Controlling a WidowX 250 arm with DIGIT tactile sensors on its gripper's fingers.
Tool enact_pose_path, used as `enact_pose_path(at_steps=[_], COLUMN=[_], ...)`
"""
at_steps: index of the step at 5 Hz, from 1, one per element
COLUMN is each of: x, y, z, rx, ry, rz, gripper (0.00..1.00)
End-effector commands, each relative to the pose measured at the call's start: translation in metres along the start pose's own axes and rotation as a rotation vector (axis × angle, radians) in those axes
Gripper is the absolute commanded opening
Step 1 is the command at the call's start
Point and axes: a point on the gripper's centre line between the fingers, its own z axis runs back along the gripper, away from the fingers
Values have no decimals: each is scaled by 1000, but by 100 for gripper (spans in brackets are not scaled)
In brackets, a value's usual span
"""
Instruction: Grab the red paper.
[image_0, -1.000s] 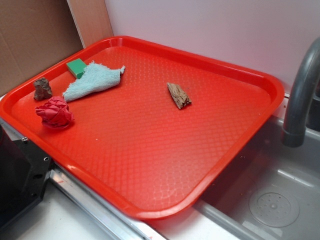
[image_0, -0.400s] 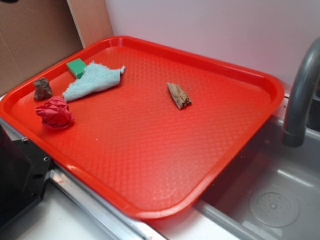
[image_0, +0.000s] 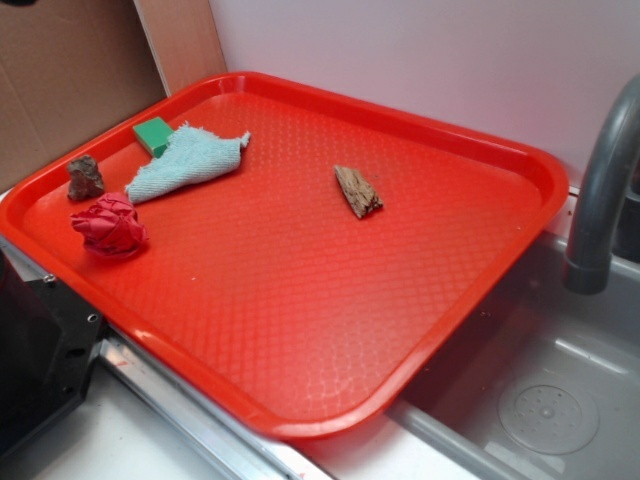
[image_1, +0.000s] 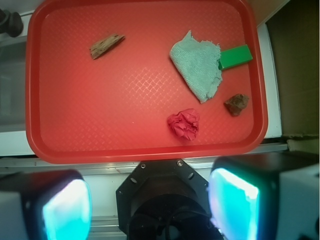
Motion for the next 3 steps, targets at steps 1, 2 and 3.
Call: enact_pose_path(at_steps=[1, 2, 3], x=[23, 38, 37], y=[49, 72, 83], z=[-47, -97, -133], rx=[46, 68, 56], ry=[90, 87, 94], rz=[10, -37, -59], gripper=[100, 100, 100])
